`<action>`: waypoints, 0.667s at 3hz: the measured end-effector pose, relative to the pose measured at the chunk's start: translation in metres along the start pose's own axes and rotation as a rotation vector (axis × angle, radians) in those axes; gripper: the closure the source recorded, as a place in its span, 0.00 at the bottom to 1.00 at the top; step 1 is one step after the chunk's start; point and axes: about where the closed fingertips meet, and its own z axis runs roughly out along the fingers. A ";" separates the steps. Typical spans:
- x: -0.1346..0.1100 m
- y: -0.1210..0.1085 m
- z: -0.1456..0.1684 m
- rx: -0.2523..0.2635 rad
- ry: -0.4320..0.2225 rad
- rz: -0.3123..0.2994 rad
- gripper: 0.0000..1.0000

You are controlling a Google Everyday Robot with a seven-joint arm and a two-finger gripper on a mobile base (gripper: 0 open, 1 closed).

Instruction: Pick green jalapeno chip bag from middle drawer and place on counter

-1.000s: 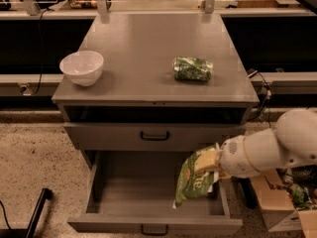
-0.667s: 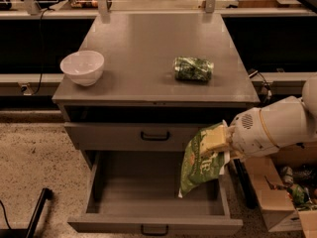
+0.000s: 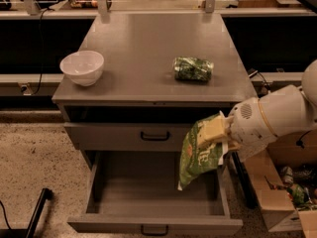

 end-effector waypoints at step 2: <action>0.061 -0.098 -0.038 0.352 -0.024 -0.131 1.00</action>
Offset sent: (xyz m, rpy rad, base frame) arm 0.0880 0.0512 0.1835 0.5633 -0.1646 0.2278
